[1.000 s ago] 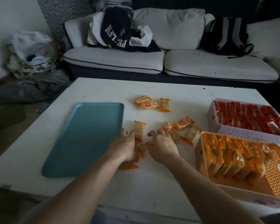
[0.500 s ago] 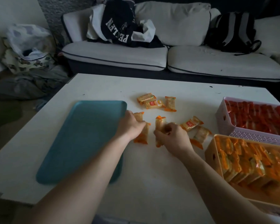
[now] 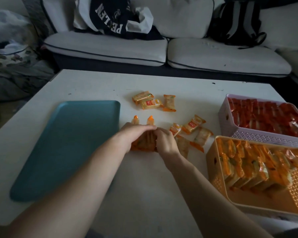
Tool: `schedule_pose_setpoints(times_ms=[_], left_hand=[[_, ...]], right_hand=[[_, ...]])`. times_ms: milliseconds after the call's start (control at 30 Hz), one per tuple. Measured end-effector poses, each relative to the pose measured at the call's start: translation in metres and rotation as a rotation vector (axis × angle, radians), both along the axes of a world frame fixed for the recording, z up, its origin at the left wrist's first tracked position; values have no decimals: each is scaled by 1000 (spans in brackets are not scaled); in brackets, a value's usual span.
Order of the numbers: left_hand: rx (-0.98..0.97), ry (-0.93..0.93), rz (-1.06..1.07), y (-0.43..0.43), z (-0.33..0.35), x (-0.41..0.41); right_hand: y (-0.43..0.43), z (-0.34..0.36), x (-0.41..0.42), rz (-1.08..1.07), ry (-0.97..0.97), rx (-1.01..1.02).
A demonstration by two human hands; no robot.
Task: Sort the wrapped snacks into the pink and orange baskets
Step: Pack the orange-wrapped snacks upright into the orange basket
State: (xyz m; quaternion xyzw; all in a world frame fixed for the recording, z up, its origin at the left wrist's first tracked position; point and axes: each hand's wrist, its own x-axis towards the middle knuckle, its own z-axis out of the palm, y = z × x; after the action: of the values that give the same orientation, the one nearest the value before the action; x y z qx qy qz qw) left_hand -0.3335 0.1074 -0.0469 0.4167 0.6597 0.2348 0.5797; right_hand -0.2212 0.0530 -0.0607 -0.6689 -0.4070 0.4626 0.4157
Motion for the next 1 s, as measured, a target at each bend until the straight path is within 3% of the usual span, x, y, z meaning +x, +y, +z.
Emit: schedule_pose_setpoints(times_ms=[167, 200, 300, 367, 433, 567, 667, 833, 933, 1000], left_hand=[[-75, -143, -17, -10, 11, -12], [-72, -169, 0, -9, 11, -13], [-23, -170, 70, -3, 13, -12], [-1, -172, 73, 5, 4, -8], [48, -160, 48, 16, -7, -1], [165, -5, -56, 7, 3, 14], [201, 47, -109, 16, -10, 21], [209, 289, -289, 26, -7, 11], [201, 437, -391, 25, -1, -3], [169, 455, -427, 25, 0, -14]], right_hand=[[-12, 22, 3, 88, -16, -22], [-14, 25, 6, 76, -83, -18], [-15, 34, 27, -137, -526, 18], [-14, 34, 40, -159, -625, -131], [-12, 32, 48, -82, -561, -294], [-1, 27, 47, -12, -604, -359], [2, 12, 35, 93, -711, -289], [-10, -5, 38, 352, -899, -81], [-22, -5, 37, 311, -881, 30], [-29, -4, 33, 270, -899, -12]])
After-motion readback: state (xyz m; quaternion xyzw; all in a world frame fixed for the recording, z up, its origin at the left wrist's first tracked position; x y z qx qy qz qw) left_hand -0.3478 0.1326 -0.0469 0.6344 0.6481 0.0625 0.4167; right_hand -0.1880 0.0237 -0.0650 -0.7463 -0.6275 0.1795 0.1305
